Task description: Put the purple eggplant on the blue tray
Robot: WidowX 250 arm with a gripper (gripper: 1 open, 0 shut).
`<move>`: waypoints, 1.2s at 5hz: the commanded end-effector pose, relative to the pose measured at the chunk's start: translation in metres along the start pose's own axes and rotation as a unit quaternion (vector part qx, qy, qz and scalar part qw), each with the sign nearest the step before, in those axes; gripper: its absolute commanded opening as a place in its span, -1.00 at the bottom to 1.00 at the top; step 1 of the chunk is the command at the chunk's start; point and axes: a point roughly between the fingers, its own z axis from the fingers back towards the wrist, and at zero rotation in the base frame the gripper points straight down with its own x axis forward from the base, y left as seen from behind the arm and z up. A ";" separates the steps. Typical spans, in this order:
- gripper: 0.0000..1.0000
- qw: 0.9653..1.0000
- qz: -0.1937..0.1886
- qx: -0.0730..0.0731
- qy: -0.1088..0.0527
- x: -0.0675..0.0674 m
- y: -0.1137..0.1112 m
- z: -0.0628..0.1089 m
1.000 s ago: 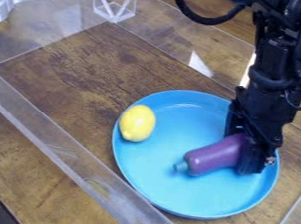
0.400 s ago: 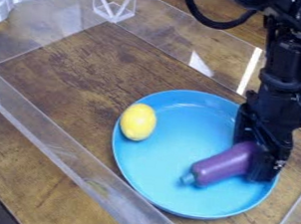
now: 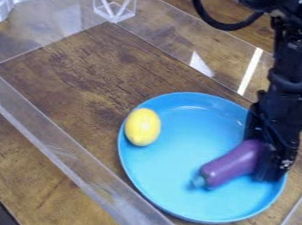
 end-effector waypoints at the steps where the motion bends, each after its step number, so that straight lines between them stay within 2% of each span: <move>1: 1.00 0.999 -0.042 -0.011 0.010 0.013 -0.008 -0.012; 2: 1.00 0.998 -0.060 -0.016 0.015 0.020 -0.002 -0.015; 4: 1.00 1.000 -0.016 -0.020 0.018 0.022 0.010 -0.019; 6: 1.00 0.999 -0.028 -0.025 0.027 0.012 0.013 -0.020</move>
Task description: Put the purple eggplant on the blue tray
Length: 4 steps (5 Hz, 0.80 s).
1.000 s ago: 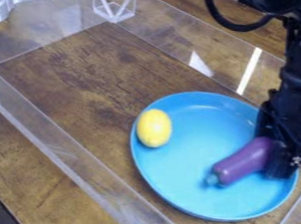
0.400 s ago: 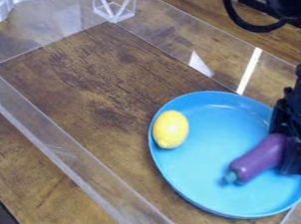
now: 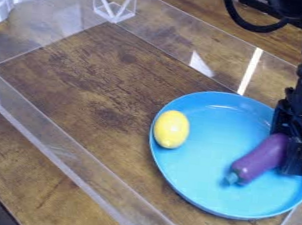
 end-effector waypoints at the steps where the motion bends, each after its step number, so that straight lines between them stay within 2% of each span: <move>1: -1.00 1.000 0.006 -0.011 0.018 -0.015 0.001 -0.007; 2: -1.00 1.000 0.010 -0.007 0.018 -0.014 -0.002 0.005; 4: -1.00 0.998 0.054 -0.004 0.014 -0.016 -0.008 0.004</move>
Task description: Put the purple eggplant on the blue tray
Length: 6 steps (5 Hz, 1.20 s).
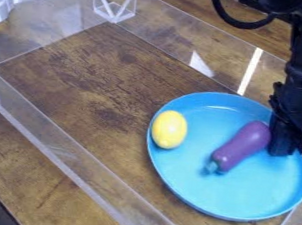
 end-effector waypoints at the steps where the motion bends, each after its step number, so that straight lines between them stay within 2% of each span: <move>1: 1.00 1.000 0.006 0.001 0.004 0.000 -0.008 0.001; 2: -1.00 1.000 0.015 0.005 0.003 0.001 -0.007 0.002; 3: 1.00 1.000 0.021 0.008 0.002 -0.003 -0.002 0.019; 4: 1.00 1.000 0.025 0.012 0.003 -0.004 0.004 0.035; 5: -1.00 0.999 0.028 0.014 0.003 -0.006 0.010 0.046; 6: 1.00 0.999 0.035 0.016 0.004 -0.005 0.014 0.042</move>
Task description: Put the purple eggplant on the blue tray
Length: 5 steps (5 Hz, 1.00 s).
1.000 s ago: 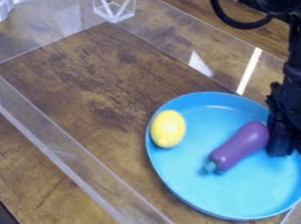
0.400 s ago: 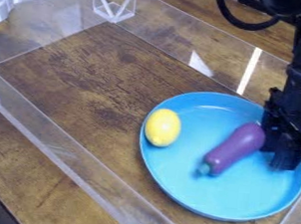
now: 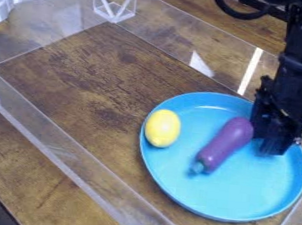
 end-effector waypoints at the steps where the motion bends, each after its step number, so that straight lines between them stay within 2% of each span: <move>1: 1.00 0.999 0.006 0.020 -0.034 0.008 0.006 0.022; 2: 1.00 0.997 0.065 0.021 -0.038 0.011 0.010 0.013; 3: 1.00 0.991 0.124 0.023 -0.044 0.014 0.014 0.004; 5: 1.00 0.995 0.085 0.030 -0.042 0.030 -0.006 0.009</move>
